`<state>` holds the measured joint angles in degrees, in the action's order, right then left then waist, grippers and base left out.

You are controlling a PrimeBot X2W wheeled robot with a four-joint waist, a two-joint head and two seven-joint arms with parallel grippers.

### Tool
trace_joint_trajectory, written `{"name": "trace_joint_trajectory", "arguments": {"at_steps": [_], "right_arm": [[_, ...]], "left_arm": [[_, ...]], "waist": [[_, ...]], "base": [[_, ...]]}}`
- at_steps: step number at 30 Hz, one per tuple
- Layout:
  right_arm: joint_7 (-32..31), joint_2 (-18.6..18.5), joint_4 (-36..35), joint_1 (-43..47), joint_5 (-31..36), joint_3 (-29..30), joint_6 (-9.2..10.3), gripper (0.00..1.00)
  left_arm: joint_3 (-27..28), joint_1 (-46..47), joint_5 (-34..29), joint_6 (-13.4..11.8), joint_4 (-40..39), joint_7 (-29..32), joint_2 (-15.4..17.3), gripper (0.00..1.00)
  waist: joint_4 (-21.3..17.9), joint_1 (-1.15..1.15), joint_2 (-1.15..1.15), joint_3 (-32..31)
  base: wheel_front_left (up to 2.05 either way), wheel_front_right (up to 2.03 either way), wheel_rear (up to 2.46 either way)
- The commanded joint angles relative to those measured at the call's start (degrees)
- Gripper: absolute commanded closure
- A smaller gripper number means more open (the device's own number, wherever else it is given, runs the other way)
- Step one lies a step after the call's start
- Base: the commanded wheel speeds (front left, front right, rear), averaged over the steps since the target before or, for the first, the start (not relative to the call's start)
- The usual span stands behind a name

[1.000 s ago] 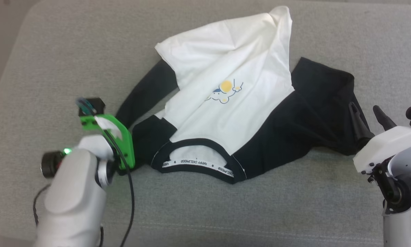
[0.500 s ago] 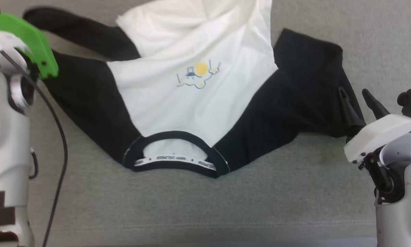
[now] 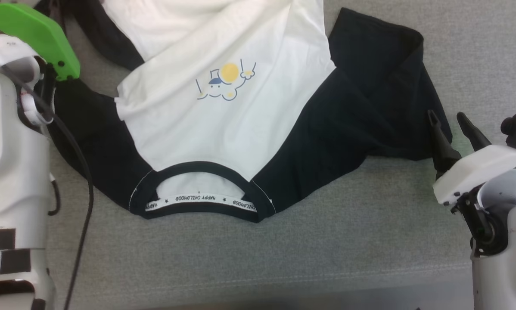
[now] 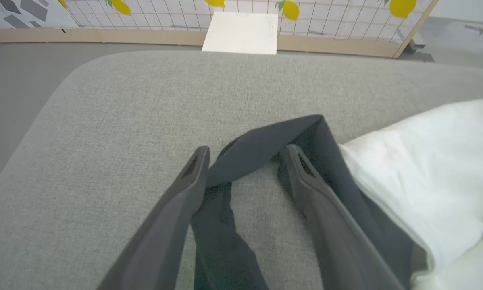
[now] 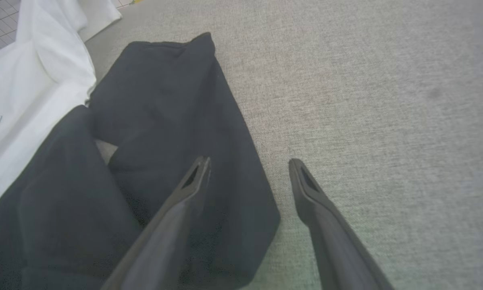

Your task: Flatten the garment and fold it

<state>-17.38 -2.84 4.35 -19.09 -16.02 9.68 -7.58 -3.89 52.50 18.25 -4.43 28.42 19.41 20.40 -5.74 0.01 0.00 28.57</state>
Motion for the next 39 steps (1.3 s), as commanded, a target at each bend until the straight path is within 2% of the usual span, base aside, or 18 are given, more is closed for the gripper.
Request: {"name": "trace_joint_trajectory", "arguments": {"at_steps": [1, 5, 9, 15, 21, 28, 33, 39], "right_arm": [[0.1, 0.0, 0.0, 0.7, 0.4, 0.2, 0.09, 0.00], [-0.8, 0.0, -0.4, 2.7, 1.4, 1.0, 0.09, 0.00], [-2.9, 0.0, -1.3, 5.6, 2.3, 1.0, 0.09, 0.00], [-9.0, 0.0, -3.9, 9.2, 2.9, -1.7, 0.09, 0.00], [-18.0, 0.0, -5.4, 11.6, 2.2, -7.2, 0.09, 0.00], [-24.6, 0.0, -2.6, 7.8, 4.5, -11.5, 0.09, 0.00], [-28.1, 0.0, 2.6, 3.9, 9.4, -10.8, 0.09, 0.00], [-29.2, 0.0, 6.8, 1.9, 10.5, -10.5, 0.09, 0.00]], "left_arm": [[0.4, -0.4, 1.1, 0.6, -1.1, -2.1, -0.5, 0.00], [2.2, -4.9, 3.3, 1.5, -4.8, -9.9, -2.4, 0.00], [3.4, -15.2, 4.3, 1.5, -10.1, -16.7, -3.8, 0.00], [5.1, -32.0, 5.2, -0.3, -17.3, -23.2, -6.5, 0.00], [4.5, -42.8, 5.2, -1.1, -21.9, -25.2, -8.4, 0.00], [3.0, -46.0, 3.7, -1.4, -24.7, -25.9, -8.3, 0.00], [1.7, -45.1, 2.8, -1.4, -25.3, -26.1, -8.1, 0.00], [1.1, -44.4, 2.9, -1.6, -25.6, -26.7, -8.8, 0.00]], "waist": [[3.7, -0.01, 0.00, -4.7], [6.3, -0.01, 0.00, -9.9], [7.8, -0.01, 0.00, -15.0], [8.1, -0.01, 0.00, -19.2], [8.2, -0.01, 0.00, -20.6], [8.8, -0.01, 0.00, -18.5], [10.1, -0.01, 0.00, -16.6], [11.3, -0.01, 0.00, -14.4]], "base": [[0.00, 0.00, 0.00], [0.00, 0.00, 0.00], [0.00, 0.00, 0.00], [0.00, 0.00, 0.00], [0.00, 0.00, 0.00], [0.00, 0.00, 0.00], [0.00, 0.00, 0.00], [0.00, 0.00, 0.00]]}}
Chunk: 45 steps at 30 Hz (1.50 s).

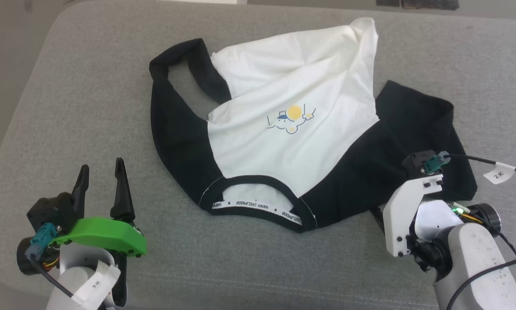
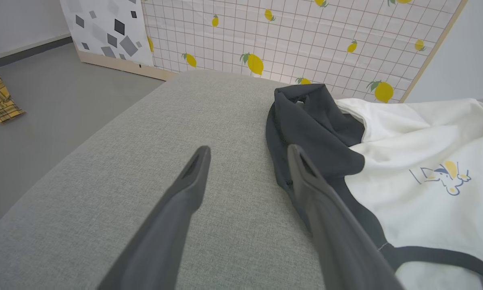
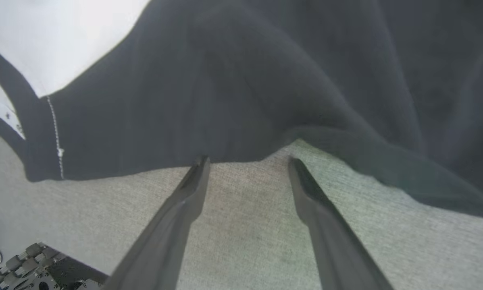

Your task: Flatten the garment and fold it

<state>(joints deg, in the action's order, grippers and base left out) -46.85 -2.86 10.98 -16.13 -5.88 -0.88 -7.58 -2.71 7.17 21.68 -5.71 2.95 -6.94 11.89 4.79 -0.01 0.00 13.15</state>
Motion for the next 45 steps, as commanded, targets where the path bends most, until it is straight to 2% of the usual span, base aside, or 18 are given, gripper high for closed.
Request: {"name": "trace_joint_trajectory", "arguments": {"at_steps": [1, 7, 13, 14, 15, 20, 22, 25, 29, 31, 33, 37, 44, 45], "right_arm": [[0.5, 0.0, 0.7, -1.3, 0.3, -0.1, 0.09, 0.00], [2.8, 0.0, 4.0, -4.2, 0.7, -0.6, 0.09, 0.00], [2.6, 0.0, 7.5, -5.5, 1.7, -2.5, 0.09, 0.00], [2.6, 0.0, 7.7, -5.6, 1.4, -2.6, 0.09, 0.74], [2.7, 0.0, 7.7, -5.7, 0.8, -3.0, 0.09, 1.00], [3.7, 0.0, 6.1, -5.8, -0.9, -3.0, 0.09, 1.00], [4.2, 0.0, 4.5, -5.8, -1.6, -3.1, 0.09, 1.00], [4.3, 0.0, 2.3, -5.8, -1.8, -3.3, 0.09, 1.00], [4.2, 0.0, 0.4, -5.7, -2.3, -3.6, 0.09, 1.00], [4.2, 0.0, -0.3, -5.5, -2.8, -4.1, 0.09, 1.00], [4.2, 0.0, -0.8, -5.3, -3.4, -4.4, 0.09, 1.00], [4.0, 0.0, -1.6, -5.1, -3.8, -4.8, 0.09, 1.00], [3.9, 0.0, -2.6, -5.4, -3.8, -5.0, 0.09, 1.00], [4.0, 0.0, -2.7, -5.4, -3.9, -5.0, 0.09, 1.00]], "left_arm": [[-0.2, 1.0, -0.5, -0.4, 0.0, -0.5, -0.4, 0.00], [-0.5, 2.0, 0.3, -0.5, 0.7, -1.5, -1.4, 0.00], [-1.1, 2.8, 0.8, -0.1, 2.2, -1.7, -1.8, 0.00], [-1.2, 2.9, 0.9, 0.0, 2.4, -1.7, -1.8, 0.00], [-1.3, 3.0, 1.0, 0.1, 2.7, -1.4, -1.8, 0.00], [-0.7, 3.5, 4.0, 0.0, 3.8, 1.6, -2.7, 0.00], [0.2, 3.9, 7.4, -0.1, 3.3, 4.9, -4.0, 0.00], [0.5, 5.7, 12.4, -0.7, 3.4, 14.7, -4.2, 0.00], [-1.5, 9.9, 14.1, -2.8, 4.7, 29.1, -1.3, 0.00], [-3.3, 12.9, 12.5, -4.1, 6.1, 35.5, 1.3, 0.00], [-5.0, 15.5, 10.4, -5.1, 7.8, 39.1, 2.9, 0.00], [-8.0, 19.8, 7.4, -5.7, 12.1, 42.6, 4.1, 0.00], [-11.6, 22.1, 6.0, -5.4, 21.2, 46.7, 3.6, 0.00], [-11.6, 21.9, 6.8, -5.1, 22.1, 47.3, 3.0, 0.87]], "waist": [[0.9, 0.01, 0.00, 1.4], [1.7, 0.01, 0.00, 3.9], [2.0, 0.01, 0.00, 4.6], [2.0, 0.01, 0.00, 4.6], [1.9, 0.01, 0.00, 4.5], [1.1, 0.01, 0.00, 3.7], [0.6, 0.01, 0.00, 3.4], [-0.3, 0.01, 0.00, 3.5], [-1.3, 0.01, 0.00, 3.9], [-2.0, 0.01, 0.00, 4.3], [-2.6, 0.01, 0.00, 4.9], [-3.6, 0.01, 0.00, 6.0], [-4.8, 0.01, 0.00, 7.1], [-4.9, 0.01, 0.00, 7.2]], "base": [[0.00, 0.00, 0.00], [0.00, 0.00, 0.00], [0.00, 0.00, 0.00], [0.00, 0.00, 0.00], [0.00, 0.00, 0.00], [0.00, 0.00, 0.00], [0.00, 0.00, 0.00], [0.00, 0.00, 0.00], [0.00, 0.00, 0.00], [0.00, 0.00, 0.00], [0.00, 0.00, 0.00], [0.00, 0.00, 0.00], [0.00, 0.00, 0.00], [0.00, 0.00, 0.00]]}}
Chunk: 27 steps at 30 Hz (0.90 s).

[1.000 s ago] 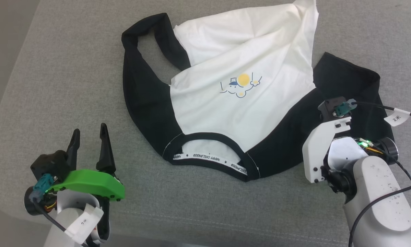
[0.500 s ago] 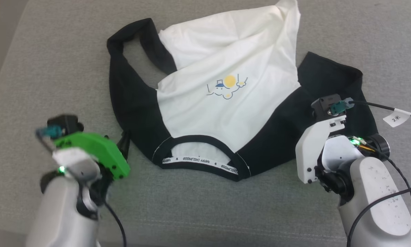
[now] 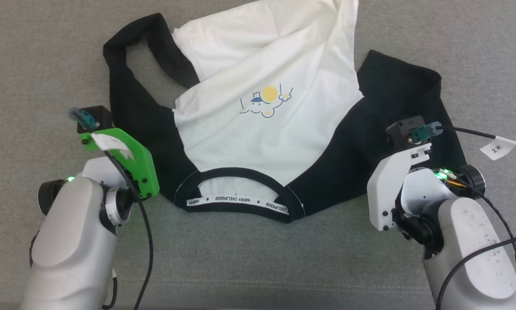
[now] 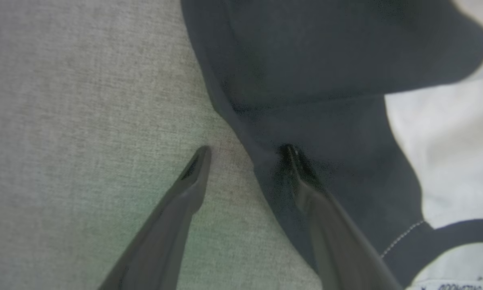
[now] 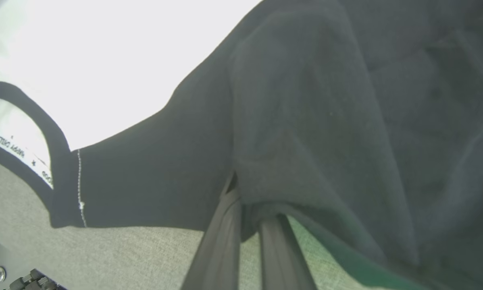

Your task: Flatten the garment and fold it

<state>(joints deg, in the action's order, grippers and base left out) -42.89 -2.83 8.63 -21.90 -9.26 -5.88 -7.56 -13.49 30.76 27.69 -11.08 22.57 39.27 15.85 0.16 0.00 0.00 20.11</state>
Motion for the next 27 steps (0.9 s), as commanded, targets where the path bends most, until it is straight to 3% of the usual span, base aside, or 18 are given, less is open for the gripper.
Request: {"name": "trace_joint_trajectory", "arguments": {"at_steps": [1, 8, 16, 21, 27], "right_arm": [[0.1, 0.0, -0.4, 0.3, -0.5, 0.1, 0.08, 1.00], [2.5, 0.0, -1.8, 0.8, -1.9, 2.5, 0.08, 1.00], [0.1, -1.2, -9.6, 0.7, -10.0, 7.8, 0.08, 1.00], [-4.2, -3.5, -15.5, -5.1, -15.4, 10.4, 0.08, 1.00], [-6.9, -5.5, -17.4, -14.9, -17.4, 12.5, 0.08, 1.00]], "left_arm": [[-0.4, -1.8, 1.8, 0.6, 2.9, 1.3, -1.5, 1.00], [3.4, -2.7, 6.6, 2.6, 0.9, -4.0, -3.3, 1.00], [7.0, 0.3, 13.6, 6.4, -14.0, -4.2, -4.7, 1.00], [8.3, 6.8, 14.6, 6.1, -21.8, -3.1, -4.1, 1.00], [10.2, 16.6, 12.7, 4.8, -24.3, -5.5, -3.1, 1.00]], "waist": [[-0.3, 0.00, 0.00, 0.2], [0.6, 0.00, 0.00, -2.1], [3.1, 0.00, 0.00, -8.2], [2.9, 0.00, 0.00, -11.2], [1.4, 0.00, 0.00, -13.7]], "base": [[0.00, 0.00, 0.00], [0.00, 0.00, 0.00], [0.00, 0.00, 0.00], [0.00, 0.00, 0.00], [0.00, 0.00, 0.00]]}}
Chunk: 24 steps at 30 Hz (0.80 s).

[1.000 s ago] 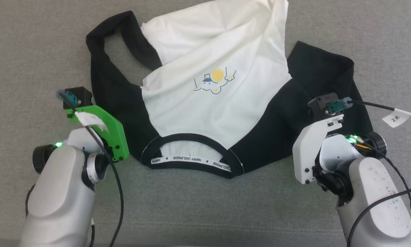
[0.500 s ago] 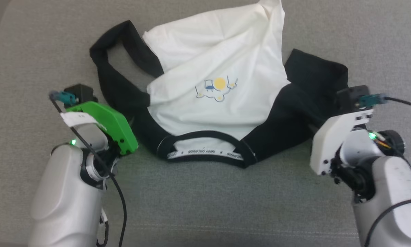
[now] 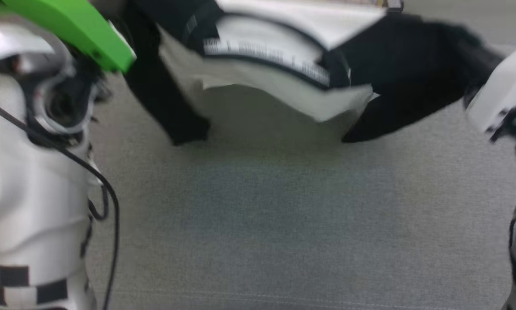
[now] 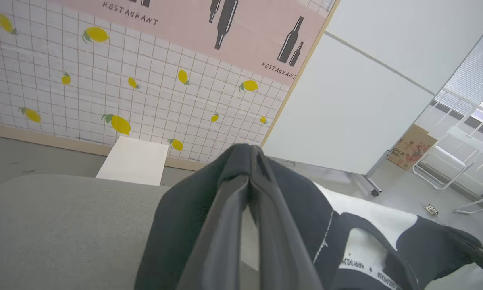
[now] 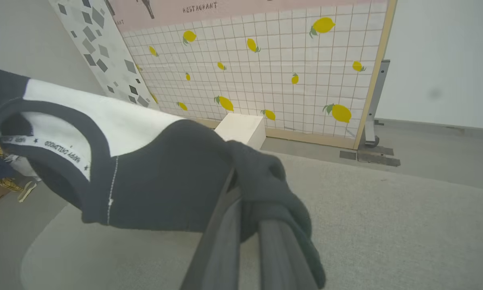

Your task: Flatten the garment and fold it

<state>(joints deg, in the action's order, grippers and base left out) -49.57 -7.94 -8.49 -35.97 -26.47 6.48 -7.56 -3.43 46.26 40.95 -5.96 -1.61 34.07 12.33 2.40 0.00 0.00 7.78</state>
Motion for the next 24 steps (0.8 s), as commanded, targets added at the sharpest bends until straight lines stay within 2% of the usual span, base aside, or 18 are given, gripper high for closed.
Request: {"name": "trace_joint_trajectory", "arguments": {"at_steps": [1, 12, 15, 16, 20, 24], "right_arm": [[-0.4, -0.7, -0.3, -2.0, -0.2, 0.2, 0.08, 1.00], [0.2, 0.3, 3.9, -16.2, 0.5, 1.8, 0.08, 1.00], [0.2, 0.8, 10.3, -24.1, 3.2, 1.2, 0.08, 1.00], [1.1, 2.1, 15.9, -30.5, 5.3, 1.4, 0.08, 1.00], [4.9, 3.6, 22.3, -39.2, 9.3, 1.9, 0.08, 1.00], [11.3, 4.7, 28.3, -47.6, 13.8, 4.0, 0.08, 1.00]], "left_arm": [[0.1, 2.2, -1.2, -0.4, 0.0, -0.5, 0.9, 1.00], [0.0, 12.6, -6.4, -1.2, 6.3, -3.5, 3.9, 1.00], [-2.2, 18.1, -10.1, -1.1, 12.5, -4.0, 5.5, 1.00], [-4.0, 22.9, -13.4, -1.3, 16.8, -5.3, 6.4, 1.00], [-5.4, 29.7, -16.3, -1.6, 20.8, -7.8, 6.7, 1.00], [-5.5, 36.8, -18.8, -2.1, 22.8, -13.4, 7.0, 1.00]], "waist": [[-1.1, 0.00, 0.00, -1.6], [-3.0, 0.00, 0.00, -0.3], [-3.8, 0.00, 0.00, 3.1], [-4.7, 0.00, 0.00, 6.9], [-6.2, 0.00, 0.00, 12.3], [-7.2, 0.00, 0.00, 17.1]], "base": [[0.00, 0.00, 0.00], [0.00, 0.00, 0.00], [0.00, 0.00, 0.00], [0.00, 0.00, 0.00], [0.00, 0.00, 0.00], [0.00, 0.00, 0.00]]}}
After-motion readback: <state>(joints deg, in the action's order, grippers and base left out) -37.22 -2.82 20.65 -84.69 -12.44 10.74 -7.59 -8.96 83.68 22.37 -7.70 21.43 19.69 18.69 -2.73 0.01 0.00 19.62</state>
